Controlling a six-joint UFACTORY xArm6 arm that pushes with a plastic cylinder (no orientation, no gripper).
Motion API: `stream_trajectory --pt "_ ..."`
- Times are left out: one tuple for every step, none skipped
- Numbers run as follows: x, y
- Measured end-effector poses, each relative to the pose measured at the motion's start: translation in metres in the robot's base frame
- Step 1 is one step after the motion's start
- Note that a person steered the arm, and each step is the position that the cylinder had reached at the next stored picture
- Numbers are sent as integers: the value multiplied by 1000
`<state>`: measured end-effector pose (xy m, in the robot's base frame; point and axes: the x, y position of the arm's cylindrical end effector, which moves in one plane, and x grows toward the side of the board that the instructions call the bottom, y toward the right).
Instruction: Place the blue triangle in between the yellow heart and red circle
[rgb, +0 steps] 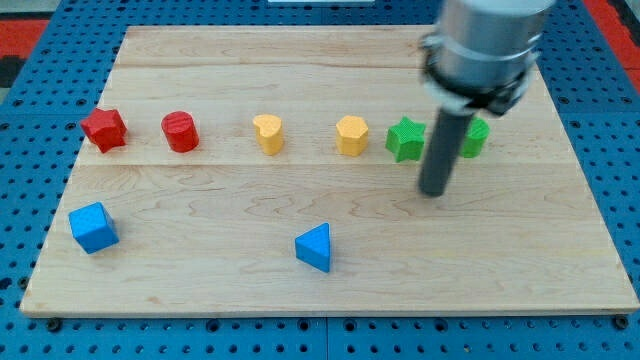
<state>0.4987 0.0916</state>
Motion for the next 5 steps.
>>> stream_trajectory --pt "36 -63" --pt "43 -102" --pt "52 -74" --pt "93 -54" --pt "108 -77"
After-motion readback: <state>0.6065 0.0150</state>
